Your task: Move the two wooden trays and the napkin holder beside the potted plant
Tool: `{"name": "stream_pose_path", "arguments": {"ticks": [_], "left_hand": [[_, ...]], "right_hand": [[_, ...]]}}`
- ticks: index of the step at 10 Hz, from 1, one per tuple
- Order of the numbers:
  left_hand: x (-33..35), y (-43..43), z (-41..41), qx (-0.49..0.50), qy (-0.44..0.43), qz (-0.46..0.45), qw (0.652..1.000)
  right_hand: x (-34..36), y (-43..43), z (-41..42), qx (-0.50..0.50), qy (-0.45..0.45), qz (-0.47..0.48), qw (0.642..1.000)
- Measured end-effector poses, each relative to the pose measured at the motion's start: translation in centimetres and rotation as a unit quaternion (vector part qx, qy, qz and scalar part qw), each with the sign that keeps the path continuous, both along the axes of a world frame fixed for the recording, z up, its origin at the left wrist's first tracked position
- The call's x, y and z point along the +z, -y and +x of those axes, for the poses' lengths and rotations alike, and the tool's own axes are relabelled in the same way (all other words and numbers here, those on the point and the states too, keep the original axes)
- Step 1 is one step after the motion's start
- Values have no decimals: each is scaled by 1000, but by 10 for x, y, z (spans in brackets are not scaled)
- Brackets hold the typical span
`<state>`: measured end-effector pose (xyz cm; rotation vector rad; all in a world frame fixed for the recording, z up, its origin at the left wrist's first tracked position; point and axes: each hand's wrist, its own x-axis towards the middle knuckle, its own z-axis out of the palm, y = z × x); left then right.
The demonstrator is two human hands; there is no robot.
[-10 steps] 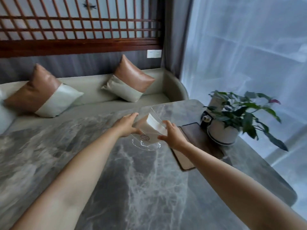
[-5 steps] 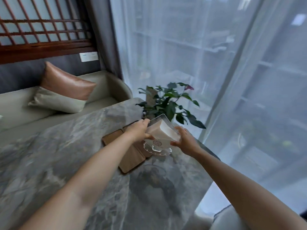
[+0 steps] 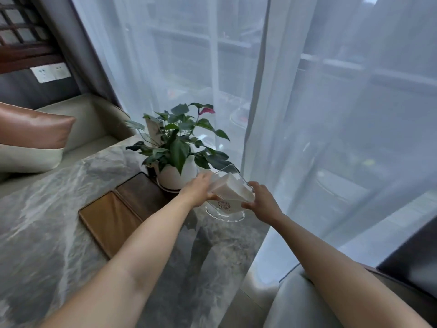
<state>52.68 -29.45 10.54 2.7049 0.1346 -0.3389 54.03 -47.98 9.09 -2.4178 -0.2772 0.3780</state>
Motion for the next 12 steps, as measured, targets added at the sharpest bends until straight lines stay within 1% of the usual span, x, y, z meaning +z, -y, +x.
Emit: {"name": "stream_pose_path", "arguments": {"ticks": [3, 5, 7, 8, 9, 10, 11, 12], "left_hand": [[-28, 28, 37, -30, -16, 12, 999], [-34, 38, 57, -64, -9, 16, 998], [-38, 40, 58, -59, -17, -8, 998], [-34, 38, 52, -53, -21, 1, 998], [-26, 31, 43, -55, -11, 33, 998], [-11, 23, 28, -68, -39, 45, 996], [12, 12, 16, -88, -62, 47, 993], [51, 5, 8, -97, -18, 42, 994]], "right_hand": [[-25, 25, 24, -45, -34, -3, 998], [-36, 36, 31, -76, -49, 4, 996], [-36, 37, 31, -70, -49, -12, 996], [-30, 37, 25, -55, -46, -45, 996], [-21, 37, 20, -52, -27, -62, 996], [-3, 34, 11, -35, 4, -80, 996], [19, 28, 4, -16, 62, -79, 995], [42, 17, 2, -7, 114, -55, 992]]}}
